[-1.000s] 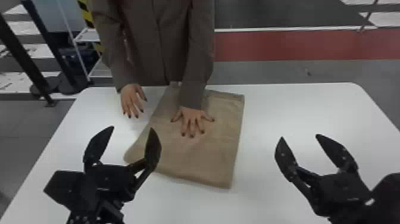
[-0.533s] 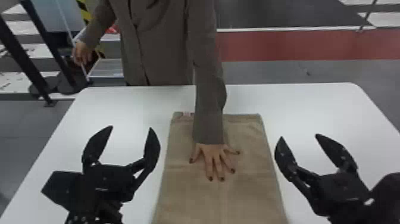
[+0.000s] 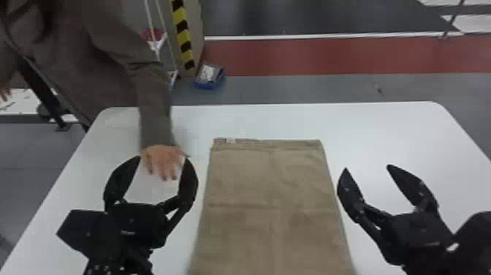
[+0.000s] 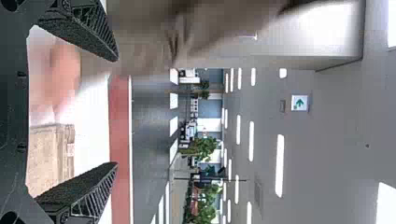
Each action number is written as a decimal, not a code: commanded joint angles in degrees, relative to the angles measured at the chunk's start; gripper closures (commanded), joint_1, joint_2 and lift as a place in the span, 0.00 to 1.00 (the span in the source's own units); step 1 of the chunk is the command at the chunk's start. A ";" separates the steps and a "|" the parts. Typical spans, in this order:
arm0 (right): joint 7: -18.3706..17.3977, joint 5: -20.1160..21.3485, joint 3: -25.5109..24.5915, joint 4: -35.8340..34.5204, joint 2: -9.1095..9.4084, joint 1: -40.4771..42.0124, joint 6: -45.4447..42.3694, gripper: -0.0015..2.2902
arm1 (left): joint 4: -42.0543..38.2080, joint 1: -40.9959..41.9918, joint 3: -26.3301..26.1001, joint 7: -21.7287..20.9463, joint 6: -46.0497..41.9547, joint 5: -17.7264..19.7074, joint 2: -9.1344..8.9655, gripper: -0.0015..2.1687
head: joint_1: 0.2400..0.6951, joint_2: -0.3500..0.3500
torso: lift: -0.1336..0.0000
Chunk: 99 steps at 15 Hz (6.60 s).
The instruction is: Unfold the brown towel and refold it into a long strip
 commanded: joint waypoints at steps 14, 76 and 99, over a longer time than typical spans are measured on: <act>-0.18 2.36 0.35 10.08 -0.44 -8.25 2.99 0.08 | 33.02 -28.97 -1.06 -9.31 5.98 7.91 -0.39 0.15 | 1.00 0.56 | 0.08; -0.88 2.10 6.07 24.31 -6.77 -11.42 1.23 0.22 | 9.91 -21.15 -18.02 -4.65 29.71 -4.57 -1.36 0.02 | 1.00 0.32 | 0.08; 1.23 6.05 5.27 15.97 -7.03 -9.92 8.62 0.62 | 13.69 -22.91 -16.00 -4.74 28.48 -3.34 -1.36 0.02 | 1.00 0.38 | 0.08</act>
